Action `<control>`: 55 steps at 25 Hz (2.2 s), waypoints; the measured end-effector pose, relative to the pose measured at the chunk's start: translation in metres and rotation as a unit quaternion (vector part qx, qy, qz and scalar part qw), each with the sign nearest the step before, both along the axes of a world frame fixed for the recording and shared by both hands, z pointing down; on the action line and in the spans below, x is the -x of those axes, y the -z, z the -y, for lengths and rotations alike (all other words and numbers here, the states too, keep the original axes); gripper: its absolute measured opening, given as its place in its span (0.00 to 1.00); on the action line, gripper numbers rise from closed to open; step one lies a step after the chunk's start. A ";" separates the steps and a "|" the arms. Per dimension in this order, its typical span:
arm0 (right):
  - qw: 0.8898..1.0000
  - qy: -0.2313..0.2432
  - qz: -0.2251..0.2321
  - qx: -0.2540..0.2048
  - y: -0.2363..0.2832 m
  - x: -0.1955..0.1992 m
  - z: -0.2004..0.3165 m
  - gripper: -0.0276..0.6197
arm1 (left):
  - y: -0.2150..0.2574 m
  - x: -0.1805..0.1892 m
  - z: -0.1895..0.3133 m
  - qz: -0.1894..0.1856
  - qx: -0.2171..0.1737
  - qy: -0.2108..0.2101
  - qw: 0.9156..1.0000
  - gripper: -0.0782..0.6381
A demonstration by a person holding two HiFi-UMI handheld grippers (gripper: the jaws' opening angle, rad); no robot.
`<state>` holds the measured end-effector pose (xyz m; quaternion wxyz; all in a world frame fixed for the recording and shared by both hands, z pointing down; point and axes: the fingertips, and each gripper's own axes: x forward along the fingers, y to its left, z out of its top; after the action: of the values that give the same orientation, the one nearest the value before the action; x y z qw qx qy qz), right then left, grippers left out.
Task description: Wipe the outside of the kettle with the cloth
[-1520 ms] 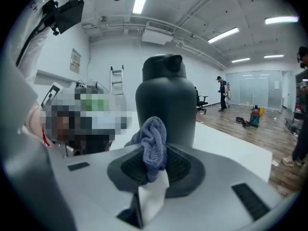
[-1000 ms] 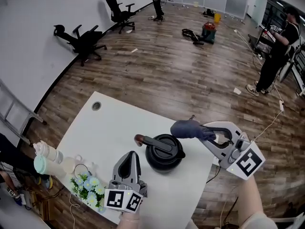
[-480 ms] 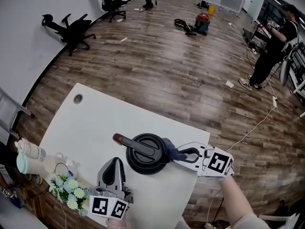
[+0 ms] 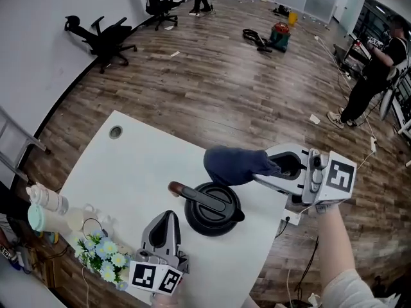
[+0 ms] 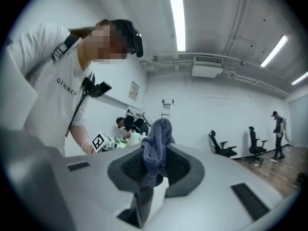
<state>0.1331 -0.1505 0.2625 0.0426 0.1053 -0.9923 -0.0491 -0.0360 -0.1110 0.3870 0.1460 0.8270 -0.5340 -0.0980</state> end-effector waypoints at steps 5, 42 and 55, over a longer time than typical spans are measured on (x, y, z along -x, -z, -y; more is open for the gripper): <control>0.962 0.230 -0.078 0.126 -0.042 0.066 0.022 0.13 | 0.003 0.010 -0.003 -0.006 0.004 0.015 1.000 0.12; 0.873 -0.248 -0.410 -0.092 -0.190 0.143 -0.126 0.13 | 0.001 0.049 -0.066 -0.058 0.014 -0.031 0.998 0.12; 0.822 -0.321 -0.322 -0.342 -0.039 0.143 -0.090 0.13 | 0.007 0.033 -0.066 -0.072 0.015 -0.028 0.997 0.12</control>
<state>-0.0099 -0.0604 0.3017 0.3344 0.4037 -0.7517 -0.4002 -0.0694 -0.0450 0.3800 0.1990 0.8302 -0.4999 -0.1454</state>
